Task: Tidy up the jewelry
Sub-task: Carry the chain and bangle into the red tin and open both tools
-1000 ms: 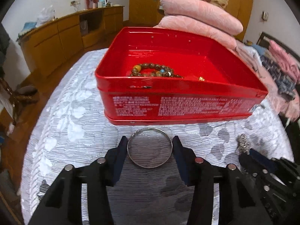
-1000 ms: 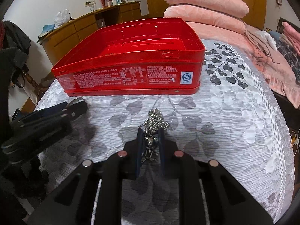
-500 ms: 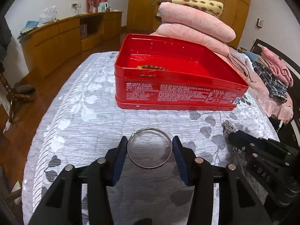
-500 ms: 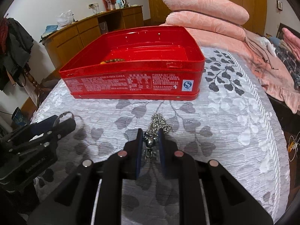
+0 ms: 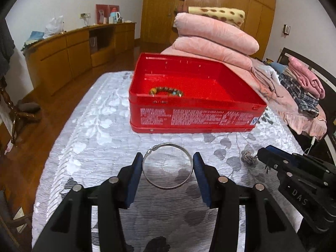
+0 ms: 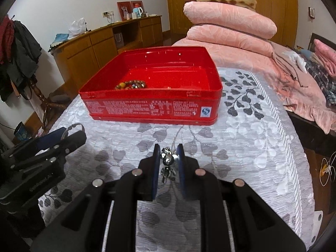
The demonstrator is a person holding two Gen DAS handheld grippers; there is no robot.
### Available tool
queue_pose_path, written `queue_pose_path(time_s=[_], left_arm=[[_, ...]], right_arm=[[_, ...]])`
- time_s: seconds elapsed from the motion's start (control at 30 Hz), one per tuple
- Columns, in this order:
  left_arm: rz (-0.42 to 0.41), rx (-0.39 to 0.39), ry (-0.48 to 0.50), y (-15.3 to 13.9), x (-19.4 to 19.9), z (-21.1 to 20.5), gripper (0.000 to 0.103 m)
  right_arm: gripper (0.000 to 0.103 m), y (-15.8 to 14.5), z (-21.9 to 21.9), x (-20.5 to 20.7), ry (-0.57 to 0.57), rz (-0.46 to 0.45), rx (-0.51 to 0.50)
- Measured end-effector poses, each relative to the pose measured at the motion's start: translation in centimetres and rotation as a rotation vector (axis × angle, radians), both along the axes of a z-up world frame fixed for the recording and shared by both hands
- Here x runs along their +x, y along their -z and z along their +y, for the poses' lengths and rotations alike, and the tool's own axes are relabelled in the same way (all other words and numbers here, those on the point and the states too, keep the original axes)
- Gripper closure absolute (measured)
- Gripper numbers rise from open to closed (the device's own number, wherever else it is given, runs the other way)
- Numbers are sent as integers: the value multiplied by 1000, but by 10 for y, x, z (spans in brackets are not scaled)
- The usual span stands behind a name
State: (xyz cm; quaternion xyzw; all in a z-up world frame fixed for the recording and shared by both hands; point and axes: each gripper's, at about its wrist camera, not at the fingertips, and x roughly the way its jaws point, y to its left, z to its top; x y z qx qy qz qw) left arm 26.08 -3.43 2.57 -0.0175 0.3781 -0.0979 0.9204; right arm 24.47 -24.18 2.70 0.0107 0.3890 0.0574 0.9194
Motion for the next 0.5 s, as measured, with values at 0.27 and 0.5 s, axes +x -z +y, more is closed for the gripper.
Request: queue_pose_path(time_s=[0.27,0.5], left_arm=[[-70,-13,14,-26,-9,-1,55],[-90,-26,19,-36,-6,0,55]], right_arm=[[88,-18,-2,-2,-5,-39,-3],[88,-33,-6,4,-6,-73,-9]])
